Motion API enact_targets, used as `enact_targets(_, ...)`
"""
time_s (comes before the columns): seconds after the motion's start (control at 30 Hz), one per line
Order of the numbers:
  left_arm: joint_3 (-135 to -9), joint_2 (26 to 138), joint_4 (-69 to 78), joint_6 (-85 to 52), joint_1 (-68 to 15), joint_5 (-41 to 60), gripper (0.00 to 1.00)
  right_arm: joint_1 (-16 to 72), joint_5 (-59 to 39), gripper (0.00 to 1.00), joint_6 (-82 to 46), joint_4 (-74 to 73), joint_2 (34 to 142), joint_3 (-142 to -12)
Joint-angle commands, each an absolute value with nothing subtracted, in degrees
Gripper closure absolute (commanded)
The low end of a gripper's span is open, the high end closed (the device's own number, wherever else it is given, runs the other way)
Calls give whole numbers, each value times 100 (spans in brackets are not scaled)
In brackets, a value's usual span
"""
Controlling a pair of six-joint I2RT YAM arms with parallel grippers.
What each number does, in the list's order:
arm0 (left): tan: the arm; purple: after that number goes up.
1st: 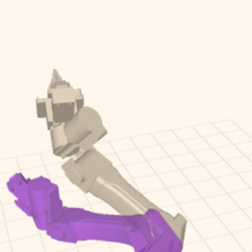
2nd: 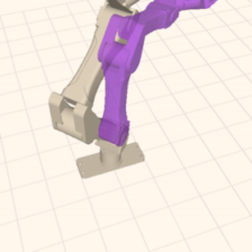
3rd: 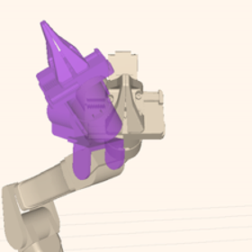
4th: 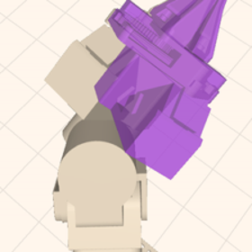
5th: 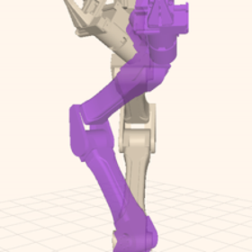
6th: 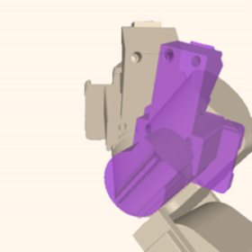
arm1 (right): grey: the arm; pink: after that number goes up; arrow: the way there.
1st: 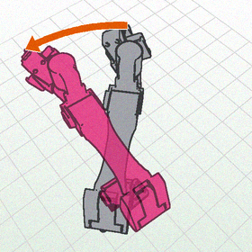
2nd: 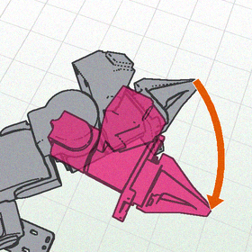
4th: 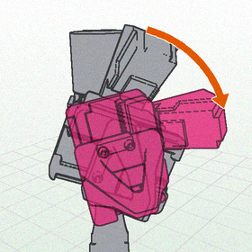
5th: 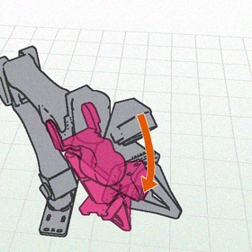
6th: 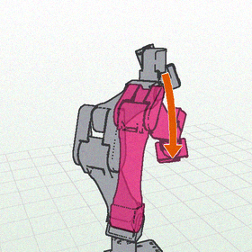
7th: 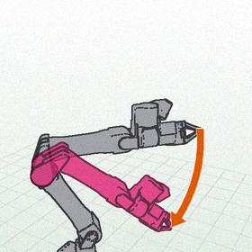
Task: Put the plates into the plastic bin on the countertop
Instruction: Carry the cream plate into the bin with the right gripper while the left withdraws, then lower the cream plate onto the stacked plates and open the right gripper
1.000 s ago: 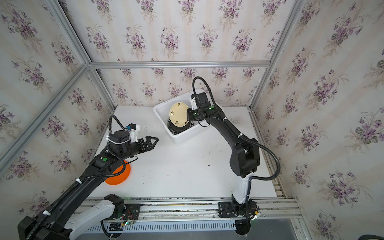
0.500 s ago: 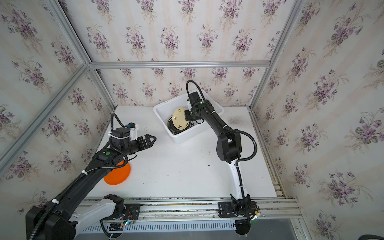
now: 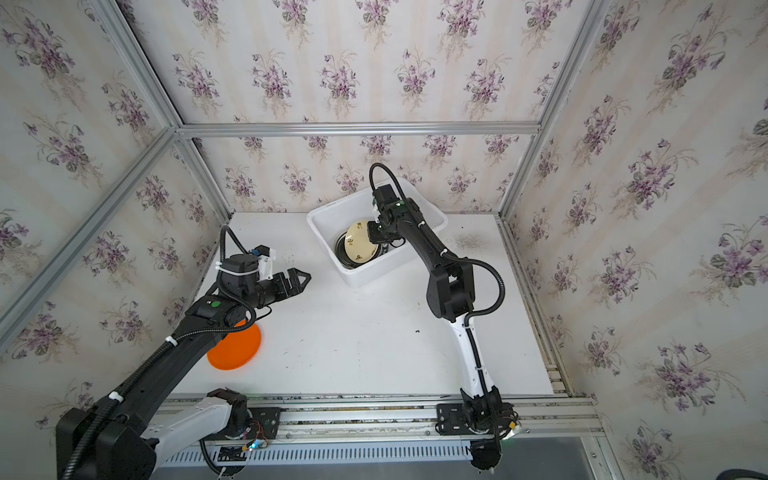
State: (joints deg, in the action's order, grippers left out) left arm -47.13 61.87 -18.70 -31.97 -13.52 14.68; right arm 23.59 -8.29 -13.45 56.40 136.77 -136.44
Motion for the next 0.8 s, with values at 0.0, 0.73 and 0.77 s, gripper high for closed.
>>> enact_targets(0.0,-4687,6176,-1809,-3121,-1345,1538,1,2364,-826,66,-1240,5715,13676,-13769)
enact_targets(0.73,-3663,4985,-2918,-4215,-1000,-70,1,2537,-683,1,-1105,5541,11588,-12975)
enact_targets(0.77,-3595,4983,-3009,-4276,-956,-116,1,2600,-719,1,-1148,5282,11283,-12594)
